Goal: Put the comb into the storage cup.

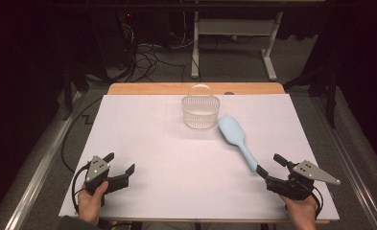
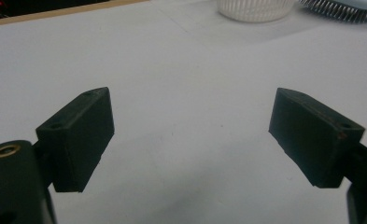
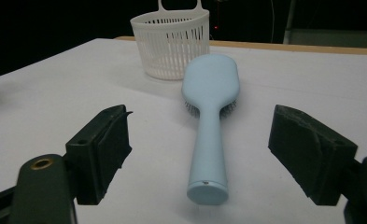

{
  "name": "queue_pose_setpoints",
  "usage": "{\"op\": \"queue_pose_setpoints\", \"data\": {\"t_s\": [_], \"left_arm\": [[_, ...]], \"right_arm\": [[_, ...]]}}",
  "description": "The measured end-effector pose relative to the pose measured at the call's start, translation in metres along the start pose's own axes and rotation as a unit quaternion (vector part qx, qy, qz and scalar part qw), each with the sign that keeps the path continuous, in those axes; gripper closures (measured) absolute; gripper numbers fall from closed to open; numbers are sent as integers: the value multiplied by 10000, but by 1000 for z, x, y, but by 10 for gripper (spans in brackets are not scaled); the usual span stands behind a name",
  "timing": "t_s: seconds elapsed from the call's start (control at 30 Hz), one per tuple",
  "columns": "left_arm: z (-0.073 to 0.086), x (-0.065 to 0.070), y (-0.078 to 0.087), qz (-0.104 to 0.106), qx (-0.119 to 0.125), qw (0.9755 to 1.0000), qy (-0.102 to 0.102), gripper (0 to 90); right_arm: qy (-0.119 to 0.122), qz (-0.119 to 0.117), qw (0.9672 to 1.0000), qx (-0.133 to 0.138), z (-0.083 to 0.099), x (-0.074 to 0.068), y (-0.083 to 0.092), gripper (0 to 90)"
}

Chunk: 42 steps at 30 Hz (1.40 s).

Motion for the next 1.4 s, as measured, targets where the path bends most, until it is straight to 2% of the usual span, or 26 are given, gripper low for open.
{"op": "queue_pose_setpoints", "data": {"t_s": [0.63,0.87,0.97,1.07,1.2,1.4], "left_arm": [[0,1,1,62,13,10000,1,150],[0,2,0,63,4,10000,-6,150],[0,2,1,64,14,10000,1,150],[0,2,0,75,3,10000,-5,150],[0,2,0,76,3,10000,-1,150],[0,2,0,83,14,10000,-3,150]], "right_arm": [[25,-182,9998,9,-8,-9,-20,209],[49,-197,9998,-72,-10,-11,-31,210],[63,-105,9999,-36,-15,-13,-36,216],[125,-134,9998,-39,-18,-16,-41,216],[56,-159,9999,-39,-23,-16,-47,216],[99,-166,9998,-62,-27,-16,-56,216]]}}
Point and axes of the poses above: each handheld gripper's, and its own axes: y roughly backward along the jaws, z roughly out of its underside, x roughly to its right, the point moved 8 cm from there along -y, roughly forward along the jaws, and after that the axes turned 2 degrees about y, right-handed, at the moved point
